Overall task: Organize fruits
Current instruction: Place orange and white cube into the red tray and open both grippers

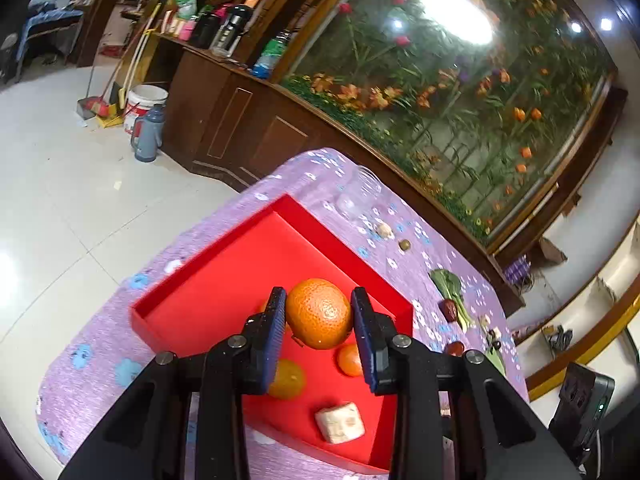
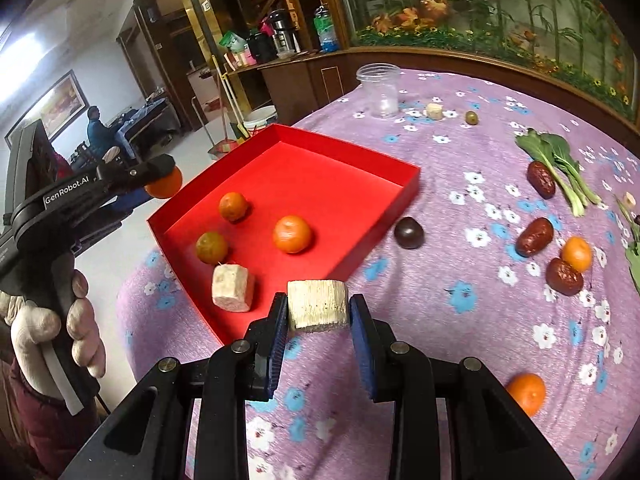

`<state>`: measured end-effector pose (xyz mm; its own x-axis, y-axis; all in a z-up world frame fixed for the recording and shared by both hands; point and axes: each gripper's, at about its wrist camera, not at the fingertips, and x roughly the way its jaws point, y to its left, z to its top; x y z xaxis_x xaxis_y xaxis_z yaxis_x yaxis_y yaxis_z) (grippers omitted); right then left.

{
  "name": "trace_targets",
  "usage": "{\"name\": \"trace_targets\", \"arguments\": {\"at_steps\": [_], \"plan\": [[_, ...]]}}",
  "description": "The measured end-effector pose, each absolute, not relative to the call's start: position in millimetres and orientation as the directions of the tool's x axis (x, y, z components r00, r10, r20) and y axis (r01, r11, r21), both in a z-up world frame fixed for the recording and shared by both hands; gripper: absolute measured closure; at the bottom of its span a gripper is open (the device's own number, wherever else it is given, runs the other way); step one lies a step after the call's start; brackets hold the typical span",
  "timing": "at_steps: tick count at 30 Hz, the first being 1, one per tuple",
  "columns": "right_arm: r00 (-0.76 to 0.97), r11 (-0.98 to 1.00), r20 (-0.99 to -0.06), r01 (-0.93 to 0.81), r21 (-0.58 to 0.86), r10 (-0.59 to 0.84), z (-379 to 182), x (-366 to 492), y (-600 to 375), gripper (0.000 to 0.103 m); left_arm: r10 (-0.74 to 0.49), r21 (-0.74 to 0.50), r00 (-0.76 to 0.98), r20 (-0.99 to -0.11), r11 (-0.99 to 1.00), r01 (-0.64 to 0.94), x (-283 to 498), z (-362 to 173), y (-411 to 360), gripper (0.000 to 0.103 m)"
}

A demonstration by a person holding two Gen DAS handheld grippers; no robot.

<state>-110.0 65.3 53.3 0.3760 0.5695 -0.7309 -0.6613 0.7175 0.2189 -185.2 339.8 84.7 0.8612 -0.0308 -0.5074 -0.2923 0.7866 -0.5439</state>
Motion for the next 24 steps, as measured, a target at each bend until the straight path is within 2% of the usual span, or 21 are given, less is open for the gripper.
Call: {"name": "trace_targets", "arguments": {"at_steps": [20,21,24], "plan": [[0.329,0.684,-0.776,-0.709,0.175,0.539,31.4,-100.7,134.9,0.068,-0.046,-0.564,0.821,-0.57,0.748,-0.35,-166.2,47.4,363.3,0.071],[0.327,0.683,-0.778,-0.71,0.172,0.537,29.7,-99.8,137.1,0.068,-0.046,-0.565,0.82,-0.571,0.747,-0.351,-165.6,46.3,363.7,0.068],[0.324,0.683,-0.777,-0.708,0.18,0.54,27.0,-97.9,139.0,0.067,-0.047,-0.574,0.824,-0.565,0.74,-0.351,-164.3,45.2,365.7,0.051]]}}
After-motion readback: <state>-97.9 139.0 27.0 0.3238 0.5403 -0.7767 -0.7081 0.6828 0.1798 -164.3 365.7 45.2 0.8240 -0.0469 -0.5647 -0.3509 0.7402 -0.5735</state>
